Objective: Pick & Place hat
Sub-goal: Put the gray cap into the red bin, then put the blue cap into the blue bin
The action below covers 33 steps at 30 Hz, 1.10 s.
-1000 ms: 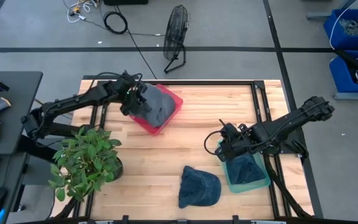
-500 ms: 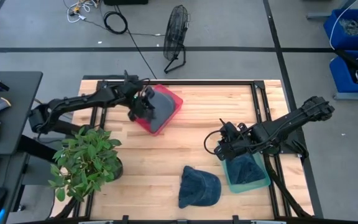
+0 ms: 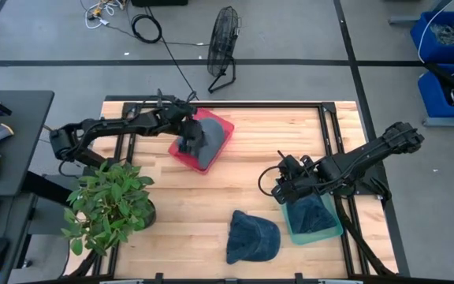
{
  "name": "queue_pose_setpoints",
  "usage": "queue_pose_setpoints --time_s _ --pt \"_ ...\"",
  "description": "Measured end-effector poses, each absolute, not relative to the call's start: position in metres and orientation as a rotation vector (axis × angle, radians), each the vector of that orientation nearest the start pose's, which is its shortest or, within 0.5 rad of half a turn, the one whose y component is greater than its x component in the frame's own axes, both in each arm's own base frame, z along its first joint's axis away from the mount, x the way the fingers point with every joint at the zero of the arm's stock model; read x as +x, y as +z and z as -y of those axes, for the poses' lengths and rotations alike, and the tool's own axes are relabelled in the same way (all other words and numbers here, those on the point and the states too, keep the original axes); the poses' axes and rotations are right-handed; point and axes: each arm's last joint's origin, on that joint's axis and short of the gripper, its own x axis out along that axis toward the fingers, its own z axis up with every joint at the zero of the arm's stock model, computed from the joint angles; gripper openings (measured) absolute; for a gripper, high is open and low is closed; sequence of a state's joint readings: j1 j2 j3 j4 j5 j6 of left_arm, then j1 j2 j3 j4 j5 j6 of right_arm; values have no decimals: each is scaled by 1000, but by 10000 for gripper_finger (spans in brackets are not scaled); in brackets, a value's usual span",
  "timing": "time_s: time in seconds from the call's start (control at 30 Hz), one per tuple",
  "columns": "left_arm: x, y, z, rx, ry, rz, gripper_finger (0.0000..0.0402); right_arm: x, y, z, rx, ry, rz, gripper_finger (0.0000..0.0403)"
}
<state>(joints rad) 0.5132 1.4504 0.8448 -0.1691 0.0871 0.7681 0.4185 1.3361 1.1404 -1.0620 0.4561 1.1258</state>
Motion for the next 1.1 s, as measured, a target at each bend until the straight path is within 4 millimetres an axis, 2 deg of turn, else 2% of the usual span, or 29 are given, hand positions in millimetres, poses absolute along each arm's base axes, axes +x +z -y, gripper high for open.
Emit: queue_pose_setpoints --time_s 0.23,0.5,0.67,0.83,0.97,1.1 --pt "255 206 -144 438 202 -892 28 225 283 -86 473 -625 -936 126" --pt "256 205 -141 392 211 -894 116 226 283 -87 478 -614 -925 126" --pt "260 210 -130 417 181 -867 156 230 285 -88 495 -586 -896 126" --pt "263 218 -115 447 141 -830 165 244 288 -96 590 -485 -829 126" --pt "266 221 -107 448 126 -810 165 267 274 -110 646 -359 -860 126" --pt "268 221 -100 422 118 -801 165 293 241 -125 703 -299 -953 126"
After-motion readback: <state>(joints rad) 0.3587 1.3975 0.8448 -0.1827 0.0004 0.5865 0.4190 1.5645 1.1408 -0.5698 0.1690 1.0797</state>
